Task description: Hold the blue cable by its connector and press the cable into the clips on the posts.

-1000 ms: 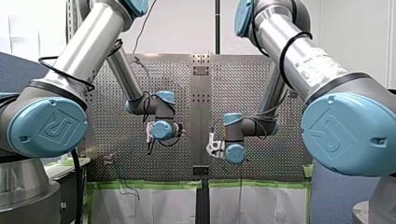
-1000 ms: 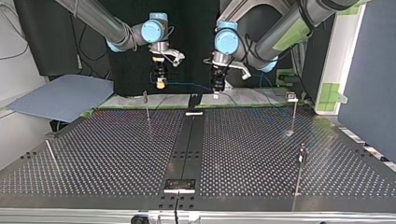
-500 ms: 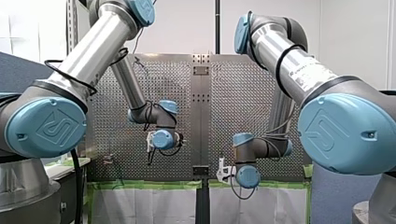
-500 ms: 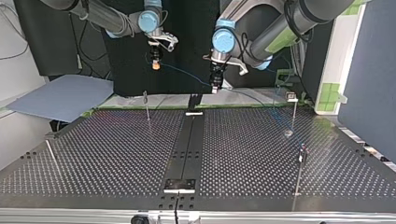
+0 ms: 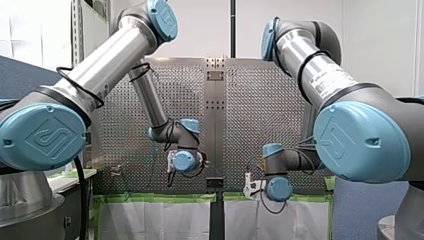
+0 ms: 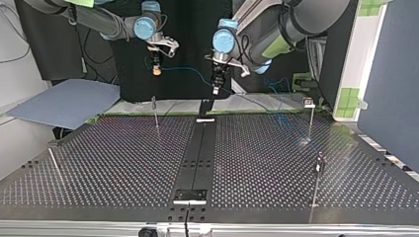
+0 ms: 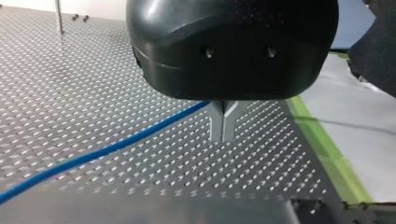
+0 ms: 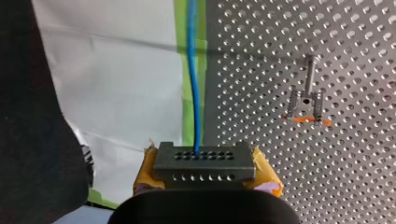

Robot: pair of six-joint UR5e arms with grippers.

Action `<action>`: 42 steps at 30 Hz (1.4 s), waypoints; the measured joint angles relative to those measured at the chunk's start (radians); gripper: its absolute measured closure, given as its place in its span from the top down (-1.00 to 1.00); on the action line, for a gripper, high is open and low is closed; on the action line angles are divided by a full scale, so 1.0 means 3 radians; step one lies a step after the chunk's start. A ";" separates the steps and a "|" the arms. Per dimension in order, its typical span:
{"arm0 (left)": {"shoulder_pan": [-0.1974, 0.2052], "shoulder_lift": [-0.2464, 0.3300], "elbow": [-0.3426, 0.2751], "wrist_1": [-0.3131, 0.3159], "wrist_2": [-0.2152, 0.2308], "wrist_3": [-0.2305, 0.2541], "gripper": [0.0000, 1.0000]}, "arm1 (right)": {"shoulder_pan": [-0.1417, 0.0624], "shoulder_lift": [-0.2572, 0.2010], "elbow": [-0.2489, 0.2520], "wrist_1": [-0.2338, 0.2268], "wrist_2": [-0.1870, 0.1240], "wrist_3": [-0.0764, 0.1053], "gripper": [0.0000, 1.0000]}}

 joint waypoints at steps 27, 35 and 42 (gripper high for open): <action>-0.0771 -0.0772 0.0772 -0.0266 -0.0326 -0.0024 -1.00 | -0.0532 -0.0008 -0.0063 -0.0142 -0.0129 -0.0184 -1.00; -0.0851 -0.0993 0.0992 -0.0427 -0.0366 -0.0105 -1.00 | -0.0543 -0.0128 -0.0063 -0.0152 -0.0313 -0.0159 -1.00; -0.0919 -0.1156 0.1195 -0.0626 -0.0457 -0.0266 -1.00 | -0.0584 -0.0175 -0.0063 -0.0229 -0.0509 -0.0058 -1.00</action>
